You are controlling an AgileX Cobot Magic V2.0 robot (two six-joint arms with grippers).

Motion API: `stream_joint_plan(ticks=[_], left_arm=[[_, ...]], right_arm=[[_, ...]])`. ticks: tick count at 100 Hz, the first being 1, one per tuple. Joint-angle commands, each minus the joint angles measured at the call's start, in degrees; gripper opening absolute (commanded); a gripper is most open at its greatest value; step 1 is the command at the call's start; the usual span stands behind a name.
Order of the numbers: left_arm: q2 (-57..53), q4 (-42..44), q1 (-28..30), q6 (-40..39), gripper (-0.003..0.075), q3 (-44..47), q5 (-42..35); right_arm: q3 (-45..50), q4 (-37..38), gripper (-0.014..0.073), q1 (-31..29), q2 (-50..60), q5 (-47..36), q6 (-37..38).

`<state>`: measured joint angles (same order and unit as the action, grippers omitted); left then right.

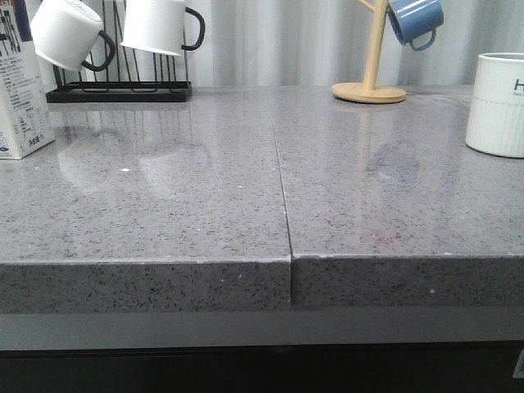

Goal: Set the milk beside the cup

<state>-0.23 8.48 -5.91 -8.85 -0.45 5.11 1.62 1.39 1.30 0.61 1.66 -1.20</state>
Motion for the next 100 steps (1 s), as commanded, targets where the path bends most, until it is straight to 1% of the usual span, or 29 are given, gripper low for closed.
stream_joint_plan(ticks=[1,22,34,38,50,63,72,80,91,100], left_arm=[[-1.9,-0.2,-0.3,-0.7,-0.0021,2.9,-4.5],[-1.9,-0.2,-0.3,-0.7,-0.0021,2.9,-4.5],[-1.9,-0.2,-0.3,-0.7,-0.0021,2.9,-4.5],[-1.9,-0.2,-0.3,-0.7,-0.0021,2.9,-4.5],[-1.9,-0.2,-0.3,-0.7,-0.0021,2.9,-4.5],[-1.9,-0.2,-0.3,-0.7,-0.0021,2.9,-4.5],[-1.9,-0.2,-0.3,-0.7,-0.0021,2.9,-4.5],[-1.9,-0.2,-0.3,-0.7,-0.002,2.9,-4.5],[-1.9,-0.2,-0.3,-0.7,-0.0021,2.9,-4.5],[-1.9,-0.2,-0.3,-0.7,-0.0021,2.9,-4.5]], right_arm=[[-1.1,-0.1,-0.0068,-0.1,1.1,-4.9,-0.3],[-2.1,-0.8,-0.0068,-0.1,1.1,-5.7,-0.3],[-6.9,-4.5,-0.0068,-0.1,-0.2,-1.7,-0.3],[-8.7,-5.5,-0.0068,-0.1,-1.3,0.9,-0.3],[-15.8,-6.0,-0.0068,-0.1,-7.4,7.3,-0.3],[-24.0,-6.0,-0.0068,-0.1,-17.4,15.1,-0.3],[-28.7,-6.0,-0.0068,-0.1,-24.2,18.0,-0.3],[-30.9,-6.0,-0.0068,-0.1,-29.4,17.6,-0.3],[-31.2,-6.0,-0.0067,-0.1,-34.0,14.2,-0.3],[-31.3,-6.0,-0.005,-0.1,-36.9,13.5,-0.3]])
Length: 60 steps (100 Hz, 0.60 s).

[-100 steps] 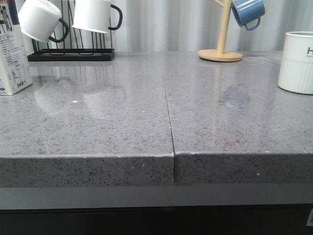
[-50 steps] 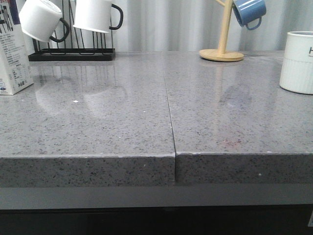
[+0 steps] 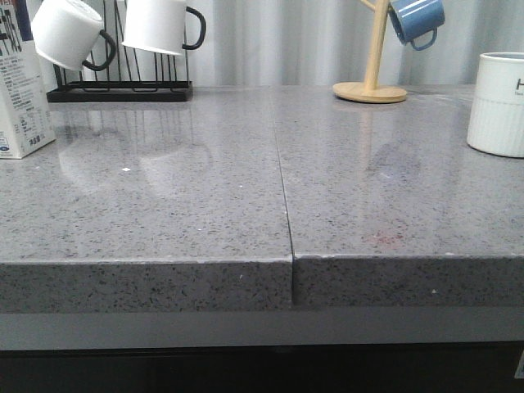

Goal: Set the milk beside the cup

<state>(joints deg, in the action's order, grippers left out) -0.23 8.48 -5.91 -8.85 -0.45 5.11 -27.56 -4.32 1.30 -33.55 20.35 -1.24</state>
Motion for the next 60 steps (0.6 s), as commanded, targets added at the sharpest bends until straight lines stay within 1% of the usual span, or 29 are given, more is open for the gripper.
stream_joint_plan(ticks=[1,4,11,15,16,18,22,23,24,27,28,29,31,44,60], left_arm=[[-1.9,-0.2,-0.3,-0.7,-0.0021,2.9,-4.5],[-1.9,-0.2,-0.3,-0.7,-0.0021,2.9,-4.5],[-1.9,-0.2,-0.3,-0.7,-0.0021,2.9,-4.5],[-1.9,-0.2,-0.3,-0.7,-0.0021,2.9,-4.5],[-1.9,-0.2,-0.3,-0.7,-0.0021,2.9,-4.5],[-1.9,-0.2,-0.3,-0.7,-0.0021,2.9,-4.5],[-1.9,-0.2,-0.3,-0.7,-0.0021,2.9,-4.5],[-1.9,-0.2,-0.3,-0.7,-0.0021,2.9,-4.5],[-1.9,-0.2,-0.3,-0.7,-0.0021,2.9,-4.5],[-1.9,-0.2,-0.3,-0.7,-0.0021,2.9,-4.5],[-1.9,-0.2,-0.3,-0.7,-0.0021,2.9,-4.5],[-1.9,-0.2,-0.3,-0.7,-0.0021,2.9,-4.5],[-1.9,-0.2,-0.3,-0.7,-0.0021,2.9,-4.5],[-1.9,-0.2,-0.3,-0.7,-0.0021,2.9,-4.5],[-1.9,-0.2,-0.3,-0.7,-0.0021,2.9,-4.5]], right_arm=[[-2.1,-0.3,-0.0045,-0.1,-3.0,-5.2,-0.3],[-2.1,-0.3,-0.0021,-0.1,-3.8,-5.2,-0.3],[-2.1,-0.3,0.0084,-0.1,-4.9,-5.1,-0.3],[-2.1,-0.3,0.0175,-0.1,-5.2,-5.1,-0.3],[-2.1,-0.3,0.0209,-0.1,-5.3,-5.1,-0.3],[-2.1,-0.3,0.0245,-0.1,-5.3,-5.1,-0.3],[-2.1,-0.3,0.037,-0.1,-5.3,-5.2,-0.3],[-2.1,-0.3,0.037,-0.1,-5.3,-5.2,-0.3],[-2.1,-0.3,0.0402,-0.1,-5.3,-5.3,-0.3],[-2.1,-0.2,0.0461,-0.1,-5.3,-5.7,-0.3],[-2.1,-0.2,0.0496,-0.1,-5.3,-6.0,-0.3],[-2.1,-0.2,0.0496,-0.1,-5.3,-6.1,-0.3],[-2.1,-0.1,0.0524,-0.1,-5.3,-6.9,-0.3],[-2.1,-0.1,0.0517,-0.1,-5.4,-11.5,-0.3],[-2.4,-0.1,0.0517,-2.8,-9.0,-15.8,-0.3]])
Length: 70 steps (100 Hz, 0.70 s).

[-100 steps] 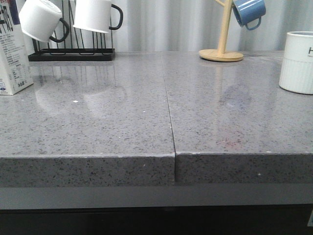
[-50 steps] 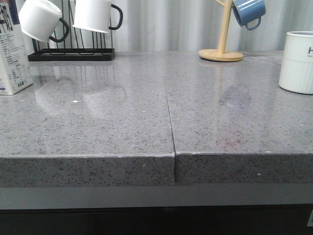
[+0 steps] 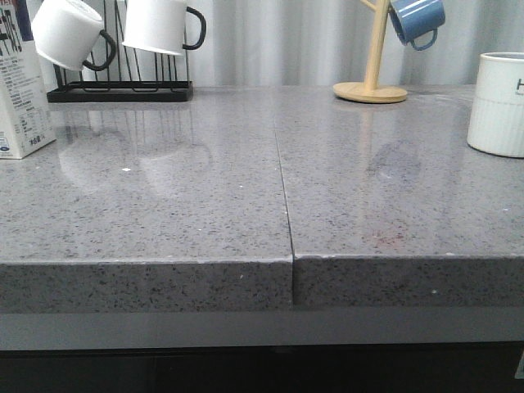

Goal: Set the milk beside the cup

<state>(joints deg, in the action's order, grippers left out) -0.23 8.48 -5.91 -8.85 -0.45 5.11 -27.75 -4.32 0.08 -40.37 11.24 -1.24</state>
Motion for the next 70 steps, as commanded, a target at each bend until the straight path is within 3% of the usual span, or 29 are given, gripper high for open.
stream_joint_plan(ticks=[1,40,70], left_arm=[[-1.9,-0.2,-0.3,-0.7,-0.0021,2.9,-4.5],[-1.9,-0.2,-0.3,-0.7,-0.0021,2.9,-4.5],[-1.9,-0.2,-0.3,-0.7,-0.0021,2.9,-4.5]], right_arm=[[-2.2,-0.1,0.0517,-1.9,-2.4,-6.9,-0.3],[-2.2,0.3,0.0517,-5.3,-12.1,-14.7,-0.4],[-2.2,2.5,0.0517,-11.8,-17.6,-21.4,-0.4]])
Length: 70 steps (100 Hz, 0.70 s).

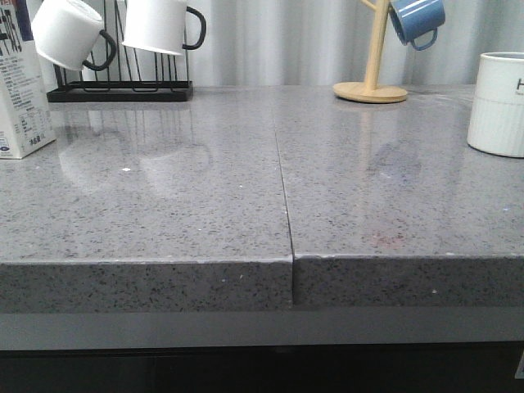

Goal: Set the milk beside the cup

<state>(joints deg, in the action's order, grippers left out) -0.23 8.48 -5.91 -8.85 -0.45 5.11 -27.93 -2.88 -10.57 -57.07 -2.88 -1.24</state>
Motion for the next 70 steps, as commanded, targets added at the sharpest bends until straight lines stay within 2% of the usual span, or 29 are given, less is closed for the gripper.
stream_joint_plan(ticks=[1,52,70], left_arm=[[-1.9,-0.2,-0.3,-0.7,-0.0021,2.9,-4.5],[-1.9,-0.2,-0.3,-0.7,-0.0021,2.9,-4.5],[-1.9,-0.2,-0.3,-0.7,-0.0021,2.9,-4.5]], right_arm=[[-2.0,1.2,0.0517,-1.2,-1.3,-8.1,-0.4],[-2.0,1.2,0.0517,-1.3,-14.2,-22.9,-0.2],[-2.0,1.6,0.0517,-1.3,-17.9,-27.7,2.3]])
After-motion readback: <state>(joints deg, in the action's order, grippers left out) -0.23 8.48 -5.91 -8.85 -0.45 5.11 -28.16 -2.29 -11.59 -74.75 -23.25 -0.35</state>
